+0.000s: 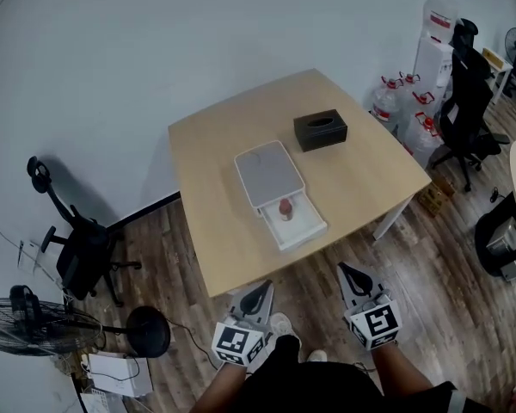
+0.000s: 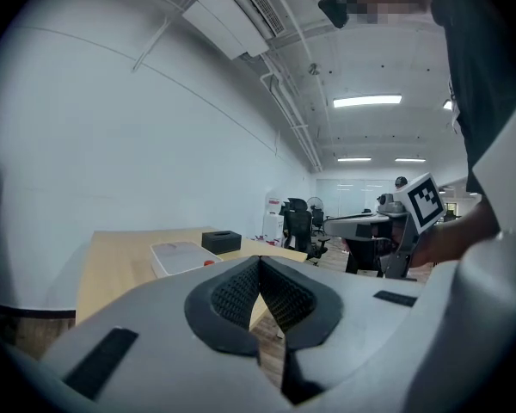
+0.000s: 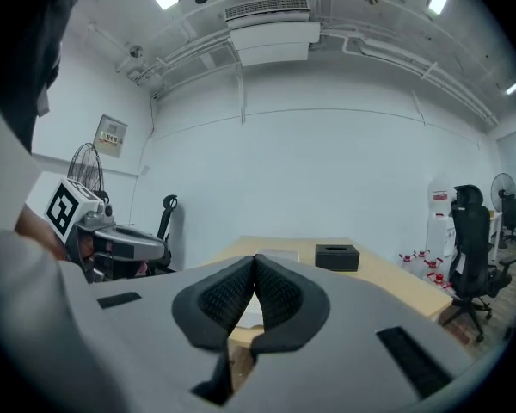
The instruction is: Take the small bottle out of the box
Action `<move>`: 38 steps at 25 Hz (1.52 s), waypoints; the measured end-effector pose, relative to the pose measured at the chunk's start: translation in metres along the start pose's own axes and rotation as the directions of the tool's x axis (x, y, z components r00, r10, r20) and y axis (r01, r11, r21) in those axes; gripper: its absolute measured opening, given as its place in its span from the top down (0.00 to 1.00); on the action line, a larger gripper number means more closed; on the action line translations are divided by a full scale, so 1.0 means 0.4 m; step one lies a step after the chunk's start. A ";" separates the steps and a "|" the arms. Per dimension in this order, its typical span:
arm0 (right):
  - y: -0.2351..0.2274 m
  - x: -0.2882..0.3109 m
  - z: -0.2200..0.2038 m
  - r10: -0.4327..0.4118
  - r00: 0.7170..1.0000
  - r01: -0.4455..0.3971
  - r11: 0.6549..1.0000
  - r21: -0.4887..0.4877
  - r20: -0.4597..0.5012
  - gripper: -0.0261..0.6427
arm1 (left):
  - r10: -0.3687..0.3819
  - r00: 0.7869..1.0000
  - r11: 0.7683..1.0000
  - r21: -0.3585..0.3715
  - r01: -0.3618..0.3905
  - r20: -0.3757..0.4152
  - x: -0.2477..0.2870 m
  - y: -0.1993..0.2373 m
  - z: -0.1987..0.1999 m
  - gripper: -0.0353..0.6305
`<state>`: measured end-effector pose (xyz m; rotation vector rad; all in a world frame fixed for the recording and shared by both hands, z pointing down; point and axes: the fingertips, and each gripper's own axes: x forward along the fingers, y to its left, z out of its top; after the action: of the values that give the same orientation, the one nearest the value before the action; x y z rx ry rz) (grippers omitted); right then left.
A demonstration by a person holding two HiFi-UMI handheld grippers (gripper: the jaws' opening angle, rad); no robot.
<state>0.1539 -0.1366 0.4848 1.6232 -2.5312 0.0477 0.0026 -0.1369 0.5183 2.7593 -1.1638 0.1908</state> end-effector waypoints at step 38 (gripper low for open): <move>-0.048 0.569 -0.029 0.082 0.990 -0.088 0.995 -0.047 -0.119 0.92 | 0.170 0.985 0.981 -0.097 -0.170 -0.010 0.130 0.495 0.037 0.93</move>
<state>0.0789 -0.3491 0.5248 1.4494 -2.4900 0.0817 -0.1027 -0.3129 0.5284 2.5756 -1.3703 0.1502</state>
